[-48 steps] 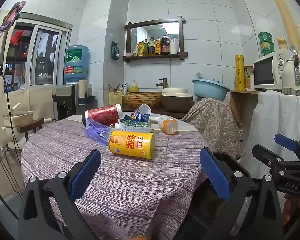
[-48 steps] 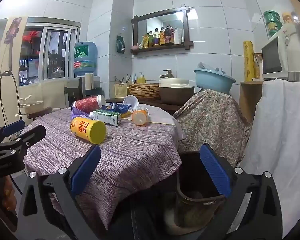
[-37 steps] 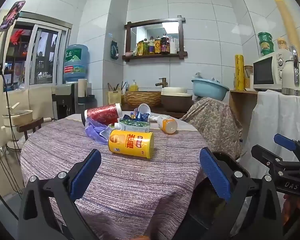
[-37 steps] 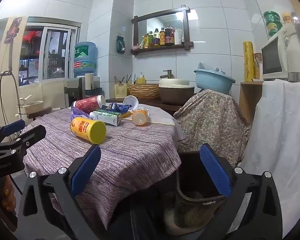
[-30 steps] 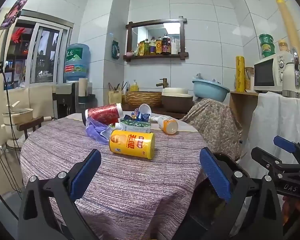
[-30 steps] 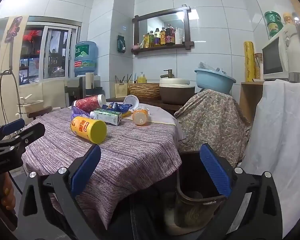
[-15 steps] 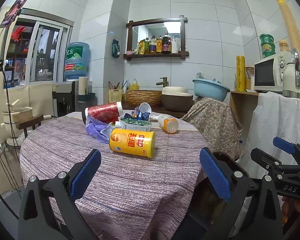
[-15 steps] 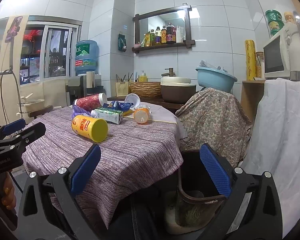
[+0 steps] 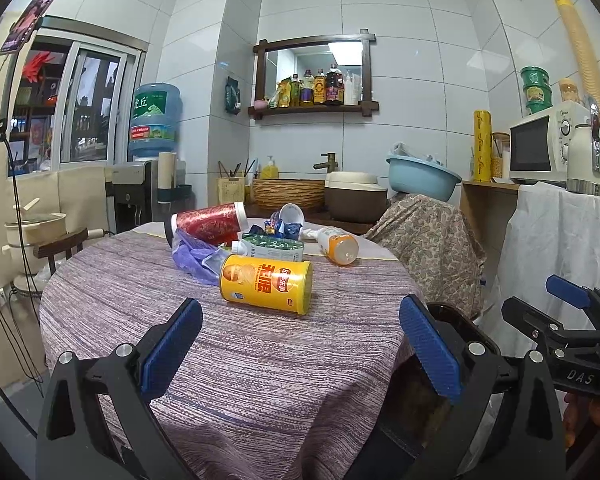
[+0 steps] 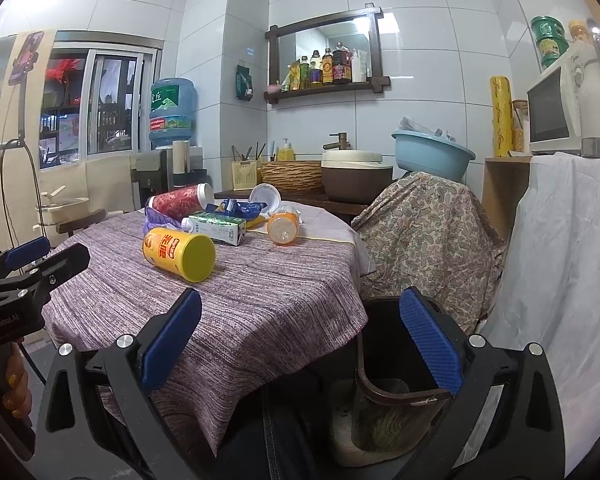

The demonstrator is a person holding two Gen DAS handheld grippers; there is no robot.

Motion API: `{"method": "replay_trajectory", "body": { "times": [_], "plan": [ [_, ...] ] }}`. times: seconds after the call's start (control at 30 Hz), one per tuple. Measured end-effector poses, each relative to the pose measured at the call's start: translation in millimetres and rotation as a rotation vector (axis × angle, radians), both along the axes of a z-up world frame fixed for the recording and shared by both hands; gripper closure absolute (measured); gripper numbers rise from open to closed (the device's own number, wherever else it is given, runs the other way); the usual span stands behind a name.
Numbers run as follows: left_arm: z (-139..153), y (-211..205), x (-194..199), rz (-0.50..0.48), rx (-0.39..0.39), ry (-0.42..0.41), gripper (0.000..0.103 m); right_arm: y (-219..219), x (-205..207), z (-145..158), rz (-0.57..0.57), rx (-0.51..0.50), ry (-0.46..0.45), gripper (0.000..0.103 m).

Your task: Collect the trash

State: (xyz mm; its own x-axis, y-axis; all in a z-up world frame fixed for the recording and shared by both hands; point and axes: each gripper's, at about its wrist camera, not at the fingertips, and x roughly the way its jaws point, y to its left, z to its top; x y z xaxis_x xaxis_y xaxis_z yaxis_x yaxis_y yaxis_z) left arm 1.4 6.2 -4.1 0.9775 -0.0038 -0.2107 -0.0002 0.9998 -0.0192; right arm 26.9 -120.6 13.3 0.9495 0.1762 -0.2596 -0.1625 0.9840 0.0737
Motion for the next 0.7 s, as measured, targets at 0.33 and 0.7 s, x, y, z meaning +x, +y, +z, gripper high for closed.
{"method": "replay_trajectory", "body": {
  "times": [0.33,0.7],
  "plan": [
    [-1.2,0.6,0.3,-0.002,0.001,0.002,0.005,-1.0,0.4,-2.6,-0.003,0.005,0.003,0.005],
    [-1.5,0.4,0.4,-0.001,0.003,0.002,0.005,-2.4,1.7,-3.1,-0.001,0.006,0.006,0.005]
  ]
}}
